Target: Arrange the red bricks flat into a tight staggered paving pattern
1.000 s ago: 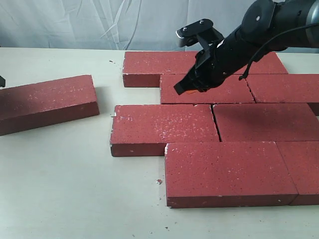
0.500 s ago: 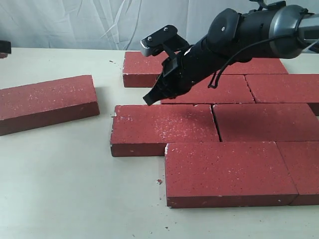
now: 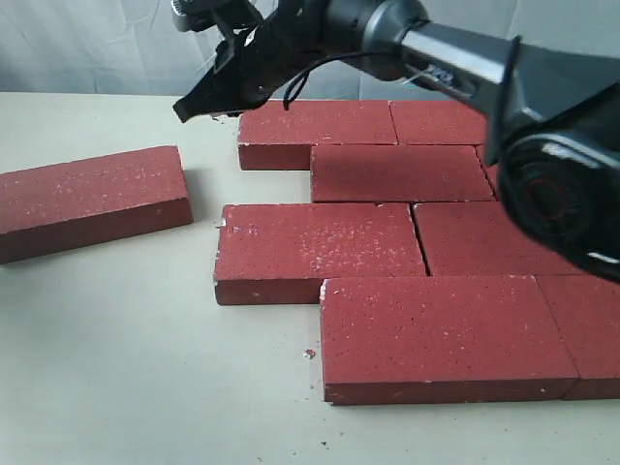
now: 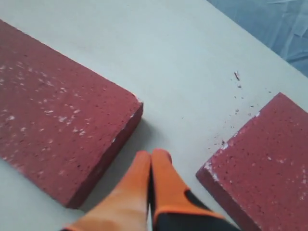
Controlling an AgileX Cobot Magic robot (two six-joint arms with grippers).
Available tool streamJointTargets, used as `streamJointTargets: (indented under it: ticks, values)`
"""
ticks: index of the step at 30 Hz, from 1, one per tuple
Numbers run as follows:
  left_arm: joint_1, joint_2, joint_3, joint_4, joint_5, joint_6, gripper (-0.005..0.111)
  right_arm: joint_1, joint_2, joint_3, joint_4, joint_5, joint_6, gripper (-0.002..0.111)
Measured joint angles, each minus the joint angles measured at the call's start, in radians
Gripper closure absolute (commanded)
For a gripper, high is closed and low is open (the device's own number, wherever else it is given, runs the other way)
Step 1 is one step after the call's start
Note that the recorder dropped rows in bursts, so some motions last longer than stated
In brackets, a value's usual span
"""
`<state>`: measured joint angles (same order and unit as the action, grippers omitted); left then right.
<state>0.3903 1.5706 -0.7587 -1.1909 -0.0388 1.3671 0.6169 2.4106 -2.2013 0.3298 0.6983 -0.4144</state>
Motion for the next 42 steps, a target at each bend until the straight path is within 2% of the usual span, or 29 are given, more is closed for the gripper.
streamJointTargets:
  ticks: [3, 4, 7, 9, 18, 25, 37, 42]
  values:
    - [0.023, 0.059, -0.013, 0.002, 0.084, 0.0, 0.106, 0.016, 0.126, -0.183, -0.11, 0.079, 0.085, 0.109]
    - [0.027, 0.083, -0.028, 0.016, 0.168, 0.0, 0.106, 0.021, 0.192, -0.269, -0.146, 0.104, 0.123, 0.109]
    - [0.027, 0.1, -0.042, 0.037, 0.265, 0.002, 0.106, 0.025, 0.274, -0.363, -0.154, 0.119, 0.153, 0.109]
    - [0.027, 0.103, -0.045, 0.046, 0.262, 0.002, 0.106, 0.025, 0.333, -0.401, -0.154, 0.123, 0.168, 0.109]
    - [0.027, 0.107, -0.046, 0.034, 0.245, 0.002, 0.106, 0.025, 0.399, -0.41, -0.088, 0.072, 0.203, 0.109]
    - [0.027, 0.205, -0.054, -0.01, 0.247, 0.002, 0.106, 0.035, 0.399, -0.412, -0.049, 0.049, 0.191, 0.109]
    - [0.032, 0.263, -0.122, -0.043, 0.448, 0.009, 0.106, 0.06, 0.399, -0.412, -0.03, 0.125, 0.185, 0.109]
    - [0.036, 0.275, -0.127, -0.146, 0.483, 0.104, 0.106, 0.061, 0.375, -0.412, -0.043, 0.202, 0.185, 0.109]
